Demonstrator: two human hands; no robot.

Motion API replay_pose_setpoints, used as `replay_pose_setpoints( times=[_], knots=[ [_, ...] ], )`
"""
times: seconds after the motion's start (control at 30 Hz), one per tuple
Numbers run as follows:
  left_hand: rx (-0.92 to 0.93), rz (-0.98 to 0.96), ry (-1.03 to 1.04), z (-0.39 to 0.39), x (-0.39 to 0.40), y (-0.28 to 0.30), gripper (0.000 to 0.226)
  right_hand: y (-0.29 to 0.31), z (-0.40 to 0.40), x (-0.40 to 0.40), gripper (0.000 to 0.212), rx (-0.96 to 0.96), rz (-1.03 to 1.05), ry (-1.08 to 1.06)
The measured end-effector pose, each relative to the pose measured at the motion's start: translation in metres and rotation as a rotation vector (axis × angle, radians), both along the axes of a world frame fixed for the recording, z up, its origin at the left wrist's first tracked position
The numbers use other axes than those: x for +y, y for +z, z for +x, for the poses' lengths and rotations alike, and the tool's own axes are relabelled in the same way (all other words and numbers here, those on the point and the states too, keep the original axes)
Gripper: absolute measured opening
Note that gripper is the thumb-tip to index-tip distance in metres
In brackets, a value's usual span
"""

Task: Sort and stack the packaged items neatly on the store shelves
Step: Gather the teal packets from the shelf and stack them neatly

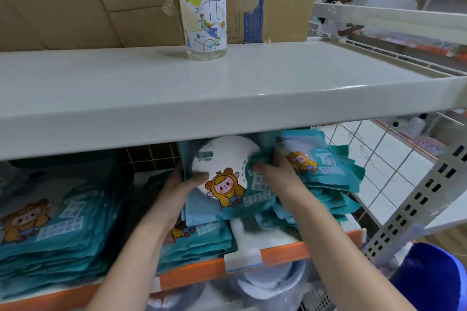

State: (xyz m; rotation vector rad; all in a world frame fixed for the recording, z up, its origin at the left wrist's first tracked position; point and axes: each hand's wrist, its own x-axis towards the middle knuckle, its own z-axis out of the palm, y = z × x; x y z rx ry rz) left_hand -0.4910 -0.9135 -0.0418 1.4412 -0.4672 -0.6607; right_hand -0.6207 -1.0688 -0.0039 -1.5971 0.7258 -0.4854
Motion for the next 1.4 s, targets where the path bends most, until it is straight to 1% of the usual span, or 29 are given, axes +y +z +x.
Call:
replay_pose_setpoints(
  times=[0.07,0.1,0.17,0.2,0.23,0.3,0.37,0.43,0.53,0.6,0.67,0.7,0.73,0.77,0.8,0.83,0.87,0.93,1.0,1.1,1.17,1.23,1.27,1.33,1.4],
  knots=[
    [-0.102,0.07,0.084,0.015,0.022,0.001,0.067,-0.008,0.014,0.018,0.027,-0.064,0.046,0.068],
    [-0.137,0.1,0.123,0.02,0.032,0.001,0.063,-0.012,0.021,0.026,0.03,-0.094,0.07,0.085],
    [-0.186,0.142,0.183,0.027,0.049,-0.003,0.041,-0.022,0.032,0.043,0.039,-0.139,0.091,0.101],
    [-0.198,0.16,0.197,0.028,0.055,-0.008,0.035,-0.028,0.036,0.051,0.044,-0.144,0.085,0.104],
    [-0.198,0.187,0.206,0.028,0.059,-0.017,0.033,-0.034,0.039,0.059,0.048,-0.132,0.079,0.102],
    [-0.186,0.254,0.217,0.027,0.066,-0.038,0.041,-0.047,0.042,0.072,0.052,-0.081,0.079,0.1],
    [-0.197,0.265,0.226,0.024,0.066,-0.049,0.051,-0.055,0.042,0.076,0.055,-0.048,0.077,0.082],
    [-0.238,0.235,0.225,0.02,0.064,-0.042,0.055,-0.056,0.043,0.073,0.058,-0.039,0.068,0.07],
    [-0.273,0.228,0.296,0.024,0.061,-0.032,0.06,-0.049,0.046,0.069,0.058,-0.023,0.023,0.076],
    [-0.242,0.282,0.328,0.031,0.061,-0.033,0.063,-0.049,0.047,0.069,0.055,0.042,-0.04,0.076],
    [-0.191,0.41,0.315,0.034,0.062,-0.041,0.055,-0.056,0.049,0.07,0.047,0.143,-0.102,0.074],
    [-0.181,0.473,0.296,0.034,0.064,-0.045,0.051,-0.062,0.051,0.071,0.042,0.217,-0.15,0.072],
    [-0.164,0.541,0.277,0.034,0.066,-0.051,0.055,-0.07,0.052,0.071,0.041,0.321,-0.243,0.075],
    [-0.17,0.615,0.251,0.035,0.067,-0.058,0.07,-0.078,0.054,0.071,0.043,0.443,-0.356,0.081],
    [-0.187,0.701,0.232,0.037,0.068,-0.064,0.09,-0.084,0.054,0.071,0.049,0.55,-0.455,0.082],
    [-0.185,0.765,0.207,0.038,0.067,-0.067,0.103,-0.088,0.055,0.071,0.053,0.605,-0.497,0.08],
    [-0.158,0.786,0.181,0.037,0.067,-0.067,0.104,-0.091,0.055,0.072,0.054,0.608,-0.458,0.083],
    [-0.084,0.778,0.146,0.033,0.066,-0.059,0.088,-0.091,0.055,0.073,0.048,0.525,-0.291,0.083],
    [-0.067,0.754,0.137,0.034,0.064,-0.059,0.085,-0.088,0.053,0.074,0.043,0.473,-0.249,0.07],
    [-0.175,0.749,0.188,0.038,0.06,-0.054,0.088,-0.079,0.047,0.073,0.042,0.412,-0.383,0.026],
    [-0.329,0.804,0.217,0.04,0.054,-0.046,0.086,-0.065,0.038,0.067,0.041,0.29,-0.442,-0.022],
    [-0.482,0.823,0.229,0.037,0.039,-0.037,0.081,-0.043,0.024,0.056,0.033,0.151,-0.483,-0.065],
    [-0.515,0.812,0.207,0.032,0.029,-0.031,0.078,-0.033,0.017,0.047,0.029,0.104,-0.511,-0.099],
    [-0.506,0.741,0.132,0.02,0.003,-0.022,0.066,-0.014,-0.001,0.027,0.024,0.059,-0.579,-0.186],
    [-0.503,0.638,0.06,0.001,-0.026,-0.009,0.049,-0.003,-0.018,0.0,0.023,0.093,-0.626,-0.283]
  ],
)
